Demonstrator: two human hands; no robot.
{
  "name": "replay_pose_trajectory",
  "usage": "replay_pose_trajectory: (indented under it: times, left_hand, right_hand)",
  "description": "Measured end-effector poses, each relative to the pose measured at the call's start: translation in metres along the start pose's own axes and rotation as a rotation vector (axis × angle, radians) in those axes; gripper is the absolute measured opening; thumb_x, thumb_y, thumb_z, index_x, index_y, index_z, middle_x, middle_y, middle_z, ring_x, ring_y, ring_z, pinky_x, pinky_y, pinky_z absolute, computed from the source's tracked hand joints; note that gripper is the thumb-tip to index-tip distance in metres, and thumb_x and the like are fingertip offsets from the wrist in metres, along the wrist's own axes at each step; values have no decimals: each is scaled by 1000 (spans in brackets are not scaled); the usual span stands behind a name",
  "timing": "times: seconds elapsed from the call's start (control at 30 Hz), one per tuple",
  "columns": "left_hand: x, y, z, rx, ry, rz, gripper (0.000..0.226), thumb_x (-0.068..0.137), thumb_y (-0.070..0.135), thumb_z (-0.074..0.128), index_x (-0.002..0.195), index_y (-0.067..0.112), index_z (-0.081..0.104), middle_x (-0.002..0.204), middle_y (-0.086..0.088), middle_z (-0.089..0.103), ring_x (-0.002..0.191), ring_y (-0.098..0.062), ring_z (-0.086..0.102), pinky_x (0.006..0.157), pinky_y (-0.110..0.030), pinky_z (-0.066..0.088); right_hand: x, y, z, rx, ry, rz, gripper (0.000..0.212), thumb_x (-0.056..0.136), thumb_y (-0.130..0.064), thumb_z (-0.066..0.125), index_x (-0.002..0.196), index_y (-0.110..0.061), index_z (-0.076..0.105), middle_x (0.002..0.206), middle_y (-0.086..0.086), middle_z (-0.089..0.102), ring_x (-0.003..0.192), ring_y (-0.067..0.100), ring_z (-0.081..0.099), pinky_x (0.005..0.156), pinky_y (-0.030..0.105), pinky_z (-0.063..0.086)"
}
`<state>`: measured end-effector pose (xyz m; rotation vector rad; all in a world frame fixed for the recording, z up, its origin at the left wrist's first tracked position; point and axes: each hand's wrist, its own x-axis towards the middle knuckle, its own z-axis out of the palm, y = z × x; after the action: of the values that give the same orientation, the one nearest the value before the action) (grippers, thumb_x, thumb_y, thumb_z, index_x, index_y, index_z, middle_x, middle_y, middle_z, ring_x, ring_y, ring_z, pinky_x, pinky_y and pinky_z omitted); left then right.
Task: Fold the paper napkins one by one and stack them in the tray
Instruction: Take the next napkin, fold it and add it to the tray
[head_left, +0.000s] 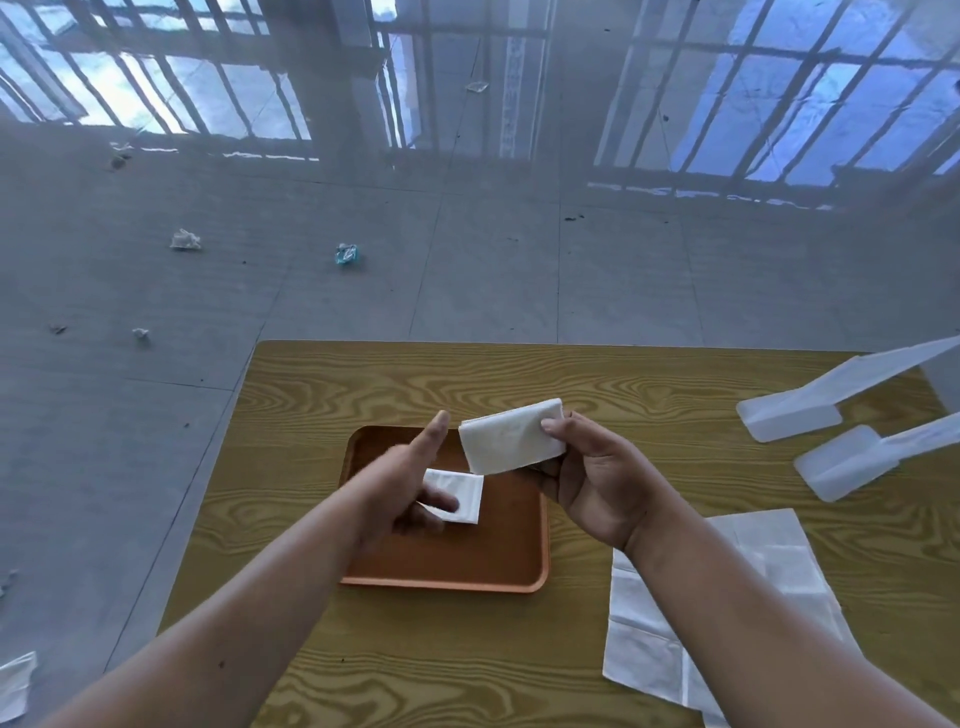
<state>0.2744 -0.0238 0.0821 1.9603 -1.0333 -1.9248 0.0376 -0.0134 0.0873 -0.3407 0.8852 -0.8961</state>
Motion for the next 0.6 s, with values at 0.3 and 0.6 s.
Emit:
replay_pose_trajectory:
  times: [0.3,0.6]
  left_hand:
    - [5,6,13,-482,-122,294,85,70,20,90,145,23,50,118,-17,76,99,-23,77,75,-30,61]
    - [4,24,3,-397,-100,418,61,71,21,87,129,22,67,99,-16,77,89,-24,75,70,-31,61]
  right_hand:
    - [5,6,3,-234,-22,-14,31,78,-6,72,110,-6,70,104,16,70,96,25,68,78,33,58]
    - [8,-4,12,-310,7,-78,59,76,-11,79,130,-12,56,108,18,75,94,25,73,74,32,59]
